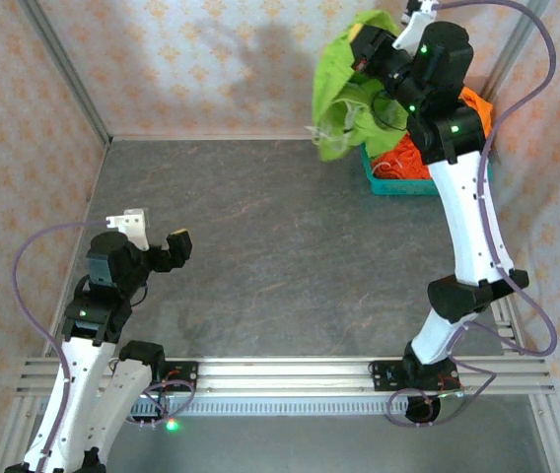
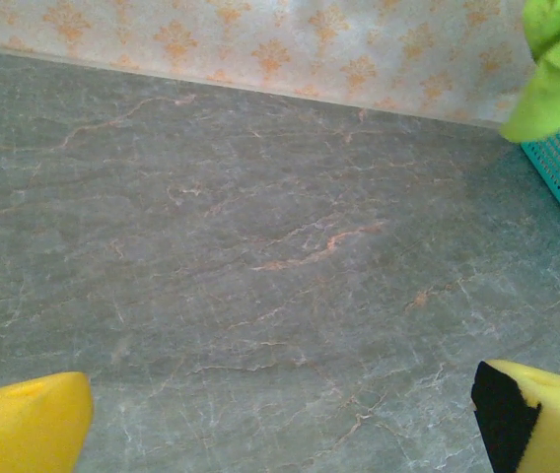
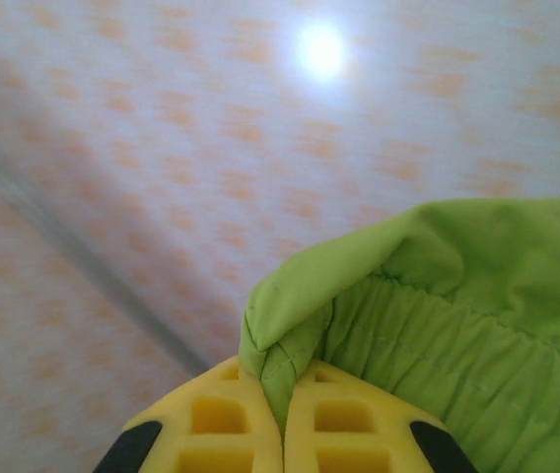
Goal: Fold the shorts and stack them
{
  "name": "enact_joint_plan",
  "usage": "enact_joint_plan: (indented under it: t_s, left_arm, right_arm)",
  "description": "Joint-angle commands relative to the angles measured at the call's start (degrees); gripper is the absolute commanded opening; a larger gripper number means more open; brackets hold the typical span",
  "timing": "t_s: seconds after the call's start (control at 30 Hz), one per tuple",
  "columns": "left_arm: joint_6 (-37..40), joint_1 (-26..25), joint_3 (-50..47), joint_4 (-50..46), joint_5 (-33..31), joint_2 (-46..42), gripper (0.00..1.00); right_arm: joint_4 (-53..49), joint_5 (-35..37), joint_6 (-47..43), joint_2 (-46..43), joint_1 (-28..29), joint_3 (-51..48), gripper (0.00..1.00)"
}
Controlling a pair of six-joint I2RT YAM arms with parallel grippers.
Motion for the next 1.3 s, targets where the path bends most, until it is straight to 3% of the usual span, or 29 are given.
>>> enact_joint_plan:
  t_s: [0.0, 0.17, 0.3, 0.33, 0.5, 0.6, 0.7, 0.83, 0.93, 1.07, 1.2, 1.27]
  left_arm:
    - [-0.6, 0.6, -0.5, -1.2, -1.5, -0.9, 1.0]
    - [-0.8, 0.6, -0.6, -1.2, -1.9, -1.6, 1.0]
    - [-0.8, 0.6, -0.7, -1.2, -2.2, -2.2, 1.0]
    - [-0.9, 0.6, -0.7, -1.2, -2.5, -2.3, 1.0]
    - [-1.9, 0.6, -1.0, -0.9, -3.1, -2.9, 1.0]
    - [-5.6, 0.5, -0.6, -1.5, -5.0, -2.3, 1.0]
    - [-14.1, 0.5, 1.7, -5.4, -9.1, -0.3, 1.0]
    - [-25.4, 0.5, 3.3, -8.8, -8.4, 2.0, 0.99]
    - [-32.4, 0.5, 0.5, -8.9, -7.4, 2.4, 0.98]
    - [-39.1, -0.2, -5.4, -8.8, -6.9, 2.9, 0.95]
    - [-43.3, -4.5, -10.3, -7.0, -8.8, 4.0, 0.93]
    - [-44.3, -8.3, -11.4, -5.5, -11.3, 5.7, 0.91]
  right_arm:
    - [5.5, -2.5, -0.8, -1.5, 2.8, 6.6, 0.0]
    - [4.7, -0.1, -2.0, -5.1, 3.3, 3.0, 0.0]
    - [6.3, 1.8, -7.4, -13.0, 3.2, -15.9, 0.01]
    - [8.1, 2.6, -9.2, -15.9, 3.2, -22.8, 0.05]
    - [13.0, 13.2, -17.8, -28.5, 2.9, -51.8, 0.62]
    - [9.9, 15.1, -21.2, -33.6, 2.7, -60.7, 0.8]
    - [4.1, 12.2, -21.9, -35.8, 2.9, -64.8, 0.83]
    - [-1.9, 8.3, -24.5, -36.7, 5.3, -68.9, 0.82]
    - [-5.6, 9.9, -26.9, -36.6, 8.8, -70.8, 0.82]
    - [-6.4, 9.4, -21.0, -35.8, 11.4, -74.4, 0.82]
    - [-3.9, 5.7, -14.8, -34.7, 11.7, -80.3, 0.82]
    - [-4.8, 9.3, -13.2, -34.0, 12.0, -82.5, 0.82]
